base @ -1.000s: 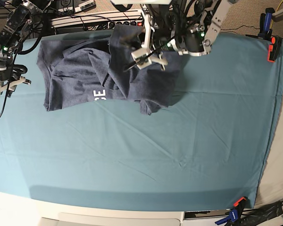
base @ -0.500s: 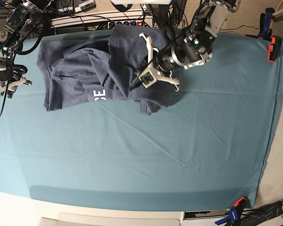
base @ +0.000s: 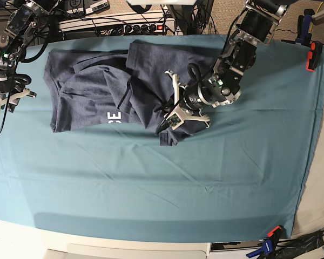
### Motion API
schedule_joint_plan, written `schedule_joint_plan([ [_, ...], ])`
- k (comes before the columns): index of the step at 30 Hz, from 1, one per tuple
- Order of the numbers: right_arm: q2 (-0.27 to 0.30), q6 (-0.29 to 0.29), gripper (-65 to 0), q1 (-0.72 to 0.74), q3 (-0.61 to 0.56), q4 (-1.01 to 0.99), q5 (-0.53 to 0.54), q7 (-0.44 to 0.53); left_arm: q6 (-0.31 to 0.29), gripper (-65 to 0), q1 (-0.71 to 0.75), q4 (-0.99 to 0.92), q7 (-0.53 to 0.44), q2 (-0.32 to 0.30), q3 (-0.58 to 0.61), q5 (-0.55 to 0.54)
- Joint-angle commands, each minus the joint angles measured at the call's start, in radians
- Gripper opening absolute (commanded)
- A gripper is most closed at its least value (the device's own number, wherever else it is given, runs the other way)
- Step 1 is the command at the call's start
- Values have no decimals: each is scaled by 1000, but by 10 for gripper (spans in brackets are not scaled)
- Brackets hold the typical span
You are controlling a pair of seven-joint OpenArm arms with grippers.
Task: Fold the T-shirt properly
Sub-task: 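Push the folded end with the left gripper further over the shirt's middle, then hold the fold with the left gripper while the right gripper grasps the printed end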
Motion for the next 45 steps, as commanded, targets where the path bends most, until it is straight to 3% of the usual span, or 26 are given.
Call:
schedule_joint_plan([
  [1,17,-3,-461,6,6,18,2,29,27,-650,-14,0,40,-3,-4,42],
  [5,17,3,-461,6,6,18,2,27,26,-650,-13,0,73,-3,-4,-3],
  [9,17,70,-456,3,6,18,39,-33,16,-650,-13,5,111,-4,-4,-18],
  [11,17,103,-374,-14,6,18,71,-32,16,-650,-13,20,142,-4,-4,-18],
  [13,17,104,-334,-31,6,18,76,-24,16,-613,-13,40,162,-7,-4,-18],
  [16,17,100,-334,-42,6,18,76,-25,16,-531,-13,68,187,-7,-4,-18],
  [19,17,100,-333,-41,6,18,110,-36,16,-531,-13,86,196,-6,-4,-35],
  [26,18,108,-264,-32,6,-110,323,-45,13,-531,-10,92,223,-9,-4,-71],
  [30,18,60,-264,8,8,-185,329,-66,-8,-531,-10,92,222,-8,-4,-71],
  [33,18,60,-264,36,8,-213,344,-85,-7,-531,-10,92,222,-8,-4,-71],
  [35,18,72,-264,47,8,-216,420,-111,-7,-531,-10,92,222,-9,-4,-71],
  [41,18,188,-264,47,8,-216,687,-248,-7,-531,-10,92,222,-9,-4,-71],
  [45,17,195,-264,24,8,-216,800,-292,-7,-531,-10,92,223,-9,-4,-70],
])
